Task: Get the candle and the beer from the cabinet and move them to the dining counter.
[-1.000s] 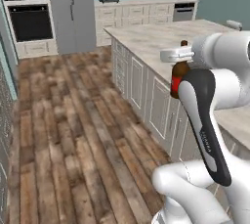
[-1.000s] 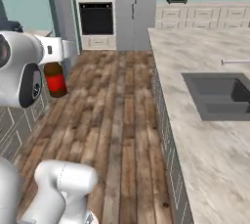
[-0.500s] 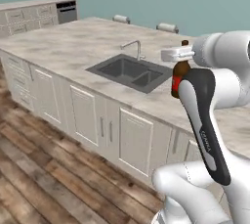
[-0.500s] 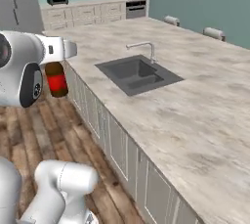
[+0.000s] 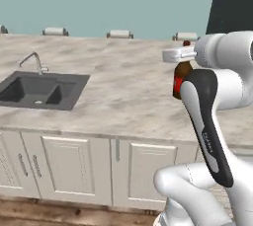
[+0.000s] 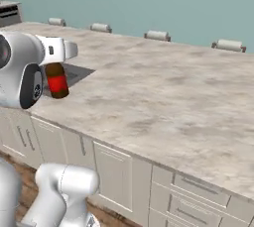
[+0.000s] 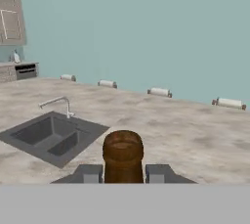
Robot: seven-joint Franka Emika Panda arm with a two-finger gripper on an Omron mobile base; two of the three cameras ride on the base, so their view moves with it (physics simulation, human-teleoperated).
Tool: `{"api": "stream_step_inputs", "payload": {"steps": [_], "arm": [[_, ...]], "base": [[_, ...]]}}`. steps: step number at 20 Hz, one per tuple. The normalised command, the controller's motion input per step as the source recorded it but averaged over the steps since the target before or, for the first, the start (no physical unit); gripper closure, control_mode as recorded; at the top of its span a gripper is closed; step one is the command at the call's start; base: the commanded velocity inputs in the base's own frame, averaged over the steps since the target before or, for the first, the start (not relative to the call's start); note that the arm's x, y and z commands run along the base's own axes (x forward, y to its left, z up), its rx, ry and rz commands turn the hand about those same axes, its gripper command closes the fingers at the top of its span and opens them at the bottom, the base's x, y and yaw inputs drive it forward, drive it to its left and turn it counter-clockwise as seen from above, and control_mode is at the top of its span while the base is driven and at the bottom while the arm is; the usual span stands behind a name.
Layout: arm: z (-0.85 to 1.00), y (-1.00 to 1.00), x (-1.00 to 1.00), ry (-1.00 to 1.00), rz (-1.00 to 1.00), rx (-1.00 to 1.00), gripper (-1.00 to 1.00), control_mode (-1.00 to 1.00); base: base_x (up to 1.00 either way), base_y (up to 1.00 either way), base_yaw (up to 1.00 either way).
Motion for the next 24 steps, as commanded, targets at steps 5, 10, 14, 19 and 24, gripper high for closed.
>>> {"api": "stream_step_inputs", "payload": {"steps": [5, 10, 14, 19, 24], "arm": [[0.00, 0.00, 0.00, 0.00, 0.00, 0.00, 1.00, 1.00], [0.00, 0.00, 0.00, 0.00, 0.00, 0.00, 1.00, 1.00], [0.00, 0.00, 0.00, 0.00, 0.00, 0.00, 1.00, 1.00], [0.00, 0.00, 0.00, 0.00, 0.00, 0.00, 1.00, 1.00], [0.00, 0.00, 0.00, 0.00, 0.00, 0.00, 1.00, 1.00]], "base": [[0.00, -0.01, -0.84], [0.00, -0.55, -0.23], [-0.03, 0.43, -0.07], [-0.01, 1.00, 0.00], [0.00, 1.00, 0.00]]}}
